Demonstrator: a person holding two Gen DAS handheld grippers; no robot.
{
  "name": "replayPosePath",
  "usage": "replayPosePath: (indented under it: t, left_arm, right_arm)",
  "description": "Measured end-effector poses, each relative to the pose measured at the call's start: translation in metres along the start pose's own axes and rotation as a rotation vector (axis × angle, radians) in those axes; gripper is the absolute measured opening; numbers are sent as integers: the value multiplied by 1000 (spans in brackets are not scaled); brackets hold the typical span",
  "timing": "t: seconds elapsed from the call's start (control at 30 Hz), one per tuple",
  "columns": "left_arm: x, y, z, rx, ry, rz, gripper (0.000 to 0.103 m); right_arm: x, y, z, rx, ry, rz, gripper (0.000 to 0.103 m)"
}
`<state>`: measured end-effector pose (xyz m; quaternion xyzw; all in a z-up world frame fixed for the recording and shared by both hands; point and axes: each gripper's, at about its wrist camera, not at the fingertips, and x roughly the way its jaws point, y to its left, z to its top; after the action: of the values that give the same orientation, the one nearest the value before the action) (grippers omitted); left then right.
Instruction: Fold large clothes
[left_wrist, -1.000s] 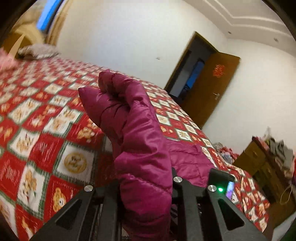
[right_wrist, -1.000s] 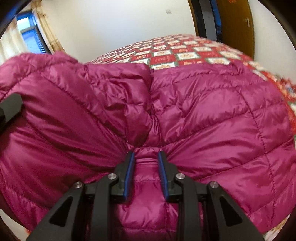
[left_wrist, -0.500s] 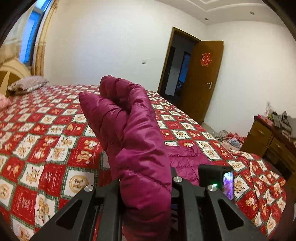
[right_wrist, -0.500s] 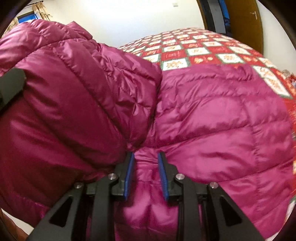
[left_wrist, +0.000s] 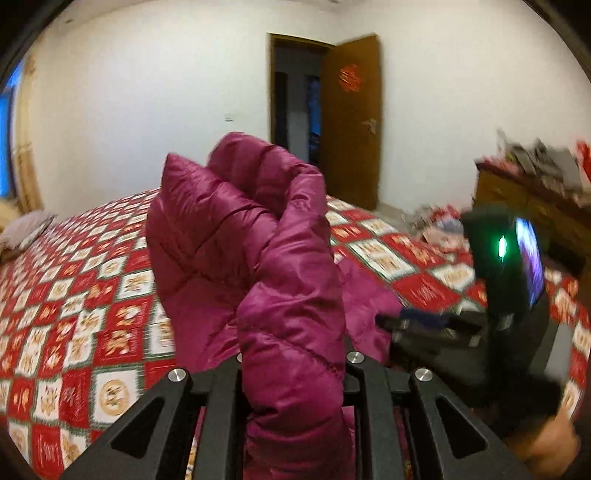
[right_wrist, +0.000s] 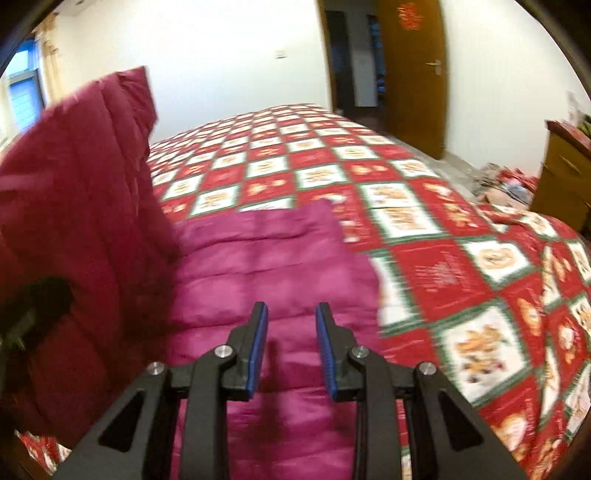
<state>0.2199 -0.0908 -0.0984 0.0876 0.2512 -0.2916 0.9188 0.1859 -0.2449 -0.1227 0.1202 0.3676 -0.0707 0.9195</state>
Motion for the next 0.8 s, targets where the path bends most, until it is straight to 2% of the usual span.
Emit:
replayPosePath:
  t: [0.13,0.2,0.23,0.3,0.47,0.57,0.63,0.7,0.8]
  left_arm:
    - [27,-26,-13,92,71,-31,16]
    - [42,-42,-23,156,114,-31,16]
    - [47,-47,-28,184,123,-25,16]
    - [56,-60,-38,257,134,-3,16]
    - [71,-67,-52,305,153,4,17]
    - [74,-67,-58,335,145,17,17]
    - [75,-68,-62,360,140,20,17]
    - [71,-74,-67,385,134,23,17]
    - [69,-71,-66,386,134,18,17]
  right_arm:
    - [-4,-27,3,26,-1,-54,32]
    - [-6,-39,3,38,-2,-82,39]
    - [-6,-44,4,45,-3,-88,43]
    - [-7,-53,4,55,-5,-106,43]
    - [-4,-73,7,84,-9,-112,43]
    - [-6,-80,16,87,-23,-84,44]
    - [-10,-77,24,65,-44,-50,54]
    - [-17,-72,35,52,-85,28,59]
    - [-26,-59,55,4,-134,152,59]
